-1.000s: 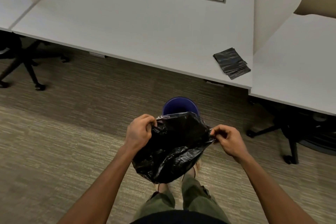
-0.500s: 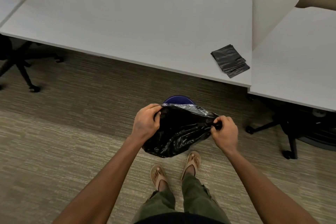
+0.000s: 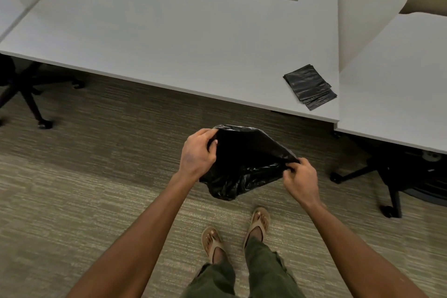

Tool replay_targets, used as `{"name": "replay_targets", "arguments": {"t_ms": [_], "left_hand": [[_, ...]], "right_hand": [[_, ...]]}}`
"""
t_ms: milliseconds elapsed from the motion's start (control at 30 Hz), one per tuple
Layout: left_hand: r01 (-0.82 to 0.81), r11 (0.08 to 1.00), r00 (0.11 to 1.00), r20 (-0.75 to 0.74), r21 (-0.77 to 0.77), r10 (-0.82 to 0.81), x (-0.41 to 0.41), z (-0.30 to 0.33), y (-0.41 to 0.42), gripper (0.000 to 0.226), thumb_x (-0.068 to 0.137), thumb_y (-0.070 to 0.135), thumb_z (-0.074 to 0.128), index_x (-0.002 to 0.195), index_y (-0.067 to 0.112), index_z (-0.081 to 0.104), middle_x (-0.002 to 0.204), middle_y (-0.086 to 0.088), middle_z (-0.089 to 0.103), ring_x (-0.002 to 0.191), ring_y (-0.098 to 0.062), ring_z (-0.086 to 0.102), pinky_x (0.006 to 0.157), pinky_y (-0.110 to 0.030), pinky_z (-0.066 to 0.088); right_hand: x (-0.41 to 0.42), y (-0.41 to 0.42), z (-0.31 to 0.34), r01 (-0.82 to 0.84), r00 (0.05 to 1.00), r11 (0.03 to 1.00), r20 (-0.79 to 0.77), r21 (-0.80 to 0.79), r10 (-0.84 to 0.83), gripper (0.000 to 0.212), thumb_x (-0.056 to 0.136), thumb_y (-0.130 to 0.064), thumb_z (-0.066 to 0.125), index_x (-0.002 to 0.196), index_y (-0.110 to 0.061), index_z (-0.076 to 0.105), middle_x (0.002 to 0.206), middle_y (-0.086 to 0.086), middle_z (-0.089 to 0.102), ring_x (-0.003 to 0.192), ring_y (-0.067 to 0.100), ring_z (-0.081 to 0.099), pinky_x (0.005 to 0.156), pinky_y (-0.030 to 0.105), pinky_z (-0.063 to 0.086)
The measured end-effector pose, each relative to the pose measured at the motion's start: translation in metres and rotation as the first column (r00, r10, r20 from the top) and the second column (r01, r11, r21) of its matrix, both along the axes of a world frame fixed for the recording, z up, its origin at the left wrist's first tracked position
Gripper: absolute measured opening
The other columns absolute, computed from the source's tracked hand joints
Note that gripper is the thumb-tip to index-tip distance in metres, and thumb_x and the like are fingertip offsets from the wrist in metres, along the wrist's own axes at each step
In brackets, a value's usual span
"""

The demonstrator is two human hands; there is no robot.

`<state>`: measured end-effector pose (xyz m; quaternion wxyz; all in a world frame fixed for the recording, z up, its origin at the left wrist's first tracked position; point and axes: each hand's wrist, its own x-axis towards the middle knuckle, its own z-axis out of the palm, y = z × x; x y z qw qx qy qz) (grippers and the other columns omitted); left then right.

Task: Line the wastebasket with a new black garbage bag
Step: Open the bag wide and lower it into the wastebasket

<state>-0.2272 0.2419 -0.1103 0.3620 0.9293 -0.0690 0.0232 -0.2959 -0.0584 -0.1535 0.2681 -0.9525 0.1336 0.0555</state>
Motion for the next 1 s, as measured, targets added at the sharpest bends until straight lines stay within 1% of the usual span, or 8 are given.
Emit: {"name": "replay_targets", "arguments": {"t_ms": [133, 267, 333, 433, 567, 700, 833, 1000], "left_hand": [[0.007, 1.000, 0.999, -0.037, 0.008, -0.006, 0.014, -0.017, -0.010, 0.038, 0.095, 0.014, 0.065, 0.132, 0.012, 0.069, 0.125, -0.001, 0.074, 0.113, -0.017, 0.070, 0.101, -0.036, 0.057], [-0.056, 0.992, 0.997, -0.046, 0.116, 0.062, 0.026, -0.050, -0.021, 0.041, 0.093, 0.019, 0.067, 0.135, 0.019, 0.068, 0.126, 0.003, 0.075, 0.108, -0.021, 0.060, 0.098, -0.042, 0.052], [-0.070, 0.992, 0.994, -0.079, 0.105, 0.079, 0.031, -0.073, -0.030, 0.043, 0.094, 0.016, 0.066, 0.137, 0.020, 0.067, 0.130, 0.004, 0.074, 0.107, -0.022, 0.060, 0.099, -0.039, 0.051], [-0.097, 0.994, 0.986, -0.135, 0.043, 0.102, 0.044, -0.101, -0.042, 0.045, 0.093, 0.008, 0.064, 0.138, 0.015, 0.066, 0.135, -0.001, 0.071, 0.119, -0.022, 0.064, 0.109, -0.030, 0.047], [-0.202, 0.968, 0.975, -0.126, -0.149, 0.184, 0.061, -0.118, -0.057, 0.045, 0.089, 0.000, 0.069, 0.132, 0.010, 0.070, 0.130, -0.004, 0.073, 0.122, -0.016, 0.067, 0.112, -0.032, 0.050], [-0.206, 0.950, 0.974, -0.141, -0.235, 0.177, 0.065, -0.126, -0.068, 0.045, 0.088, 0.002, 0.071, 0.133, 0.010, 0.069, 0.130, -0.001, 0.072, 0.123, -0.011, 0.067, 0.111, -0.033, 0.053], [-0.219, 0.945, 0.973, -0.132, -0.244, 0.191, 0.071, -0.135, -0.077, 0.046, 0.087, 0.004, 0.075, 0.132, 0.009, 0.069, 0.128, 0.001, 0.072, 0.120, -0.011, 0.067, 0.109, -0.030, 0.053], [-0.228, 0.960, 0.961, -0.198, -0.160, 0.195, 0.084, -0.166, -0.085, 0.050, 0.087, 0.002, 0.073, 0.136, 0.008, 0.067, 0.132, -0.004, 0.072, 0.123, -0.014, 0.067, 0.112, -0.033, 0.052]], "right_hand": [[0.020, 0.008, -0.013, 0.176, 0.982, 0.983, 0.073, -0.060, -0.171, 0.030, 0.088, -0.047, 0.072, 0.082, -0.018, 0.078, 0.086, -0.001, 0.069, 0.073, 0.014, 0.062, 0.063, 0.028, 0.048], [0.043, 0.009, -0.040, 0.342, 0.939, 0.940, 0.050, -0.025, -0.340, 0.012, 0.086, -0.023, 0.075, 0.095, -0.015, 0.075, 0.105, 0.007, 0.070, 0.090, 0.027, 0.067, 0.079, 0.037, 0.054], [0.055, 0.005, -0.059, 0.362, 0.931, 0.932, 0.042, 0.018, -0.363, 0.018, 0.085, -0.012, 0.072, 0.103, -0.010, 0.075, 0.110, 0.010, 0.069, 0.093, 0.030, 0.067, 0.082, 0.039, 0.055], [0.066, -0.005, -0.084, 0.346, 0.936, 0.937, 0.051, 0.051, -0.349, 0.015, 0.080, -0.006, 0.070, 0.094, -0.003, 0.074, 0.108, 0.013, 0.068, 0.089, 0.030, 0.066, 0.080, 0.035, 0.054], [0.068, -0.024, -0.097, 0.309, 0.941, 0.947, 0.114, 0.086, -0.317, 0.011, 0.076, 0.003, 0.071, 0.087, 0.002, 0.072, 0.122, 0.018, 0.067, 0.100, 0.030, 0.066, 0.085, 0.022, 0.041], [0.063, -0.040, -0.111, 0.194, 0.965, 0.974, 0.157, 0.117, -0.211, 0.037, 0.072, 0.010, 0.068, 0.109, 0.005, 0.073, 0.125, 0.018, 0.064, 0.105, 0.030, 0.065, 0.091, 0.022, 0.044], [0.071, -0.047, -0.117, 0.134, 0.974, 0.973, 0.159, 0.186, -0.164, 0.055, 0.075, 0.011, 0.066, 0.130, 0.005, 0.065, 0.134, 0.015, 0.060, 0.113, 0.026, 0.063, 0.097, 0.030, 0.051], [0.081, -0.055, -0.146, 0.069, 0.995, 0.984, 0.062, 0.163, -0.080, 0.061, 0.071, 0.005, 0.067, 0.131, -0.009, 0.067, 0.139, 0.008, 0.058, 0.124, 0.026, 0.059, 0.106, 0.038, 0.050]]}}
